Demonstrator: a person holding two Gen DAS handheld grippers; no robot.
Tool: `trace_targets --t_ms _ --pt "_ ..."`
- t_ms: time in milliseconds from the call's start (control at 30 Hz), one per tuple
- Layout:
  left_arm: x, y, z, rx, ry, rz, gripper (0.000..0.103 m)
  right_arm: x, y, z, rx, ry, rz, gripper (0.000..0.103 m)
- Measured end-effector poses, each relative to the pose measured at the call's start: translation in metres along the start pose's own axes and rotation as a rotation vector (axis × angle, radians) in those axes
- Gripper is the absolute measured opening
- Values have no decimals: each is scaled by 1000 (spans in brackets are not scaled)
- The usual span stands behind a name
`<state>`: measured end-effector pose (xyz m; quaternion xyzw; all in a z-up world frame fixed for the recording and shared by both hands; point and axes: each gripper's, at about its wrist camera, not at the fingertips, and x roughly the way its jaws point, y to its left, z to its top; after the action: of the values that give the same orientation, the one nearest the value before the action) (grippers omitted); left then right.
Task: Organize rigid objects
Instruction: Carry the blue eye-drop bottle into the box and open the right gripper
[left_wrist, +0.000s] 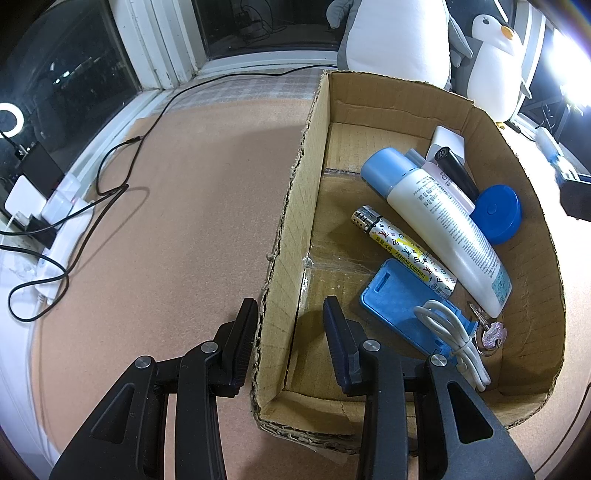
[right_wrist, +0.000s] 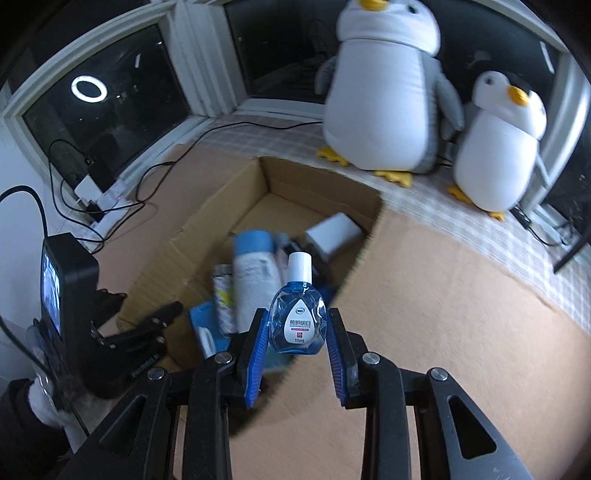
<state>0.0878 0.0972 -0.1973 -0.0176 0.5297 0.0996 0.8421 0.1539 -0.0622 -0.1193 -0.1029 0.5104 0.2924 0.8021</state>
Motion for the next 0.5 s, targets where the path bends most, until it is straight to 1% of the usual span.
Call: trace_targets --t_ms 233,500 --pt "0 0 0 0 0 0 35 24 19 7 -25 35 30 28" --pt "0 0 -1 0 0 0 35 42 21 3 -29 67 37 28"
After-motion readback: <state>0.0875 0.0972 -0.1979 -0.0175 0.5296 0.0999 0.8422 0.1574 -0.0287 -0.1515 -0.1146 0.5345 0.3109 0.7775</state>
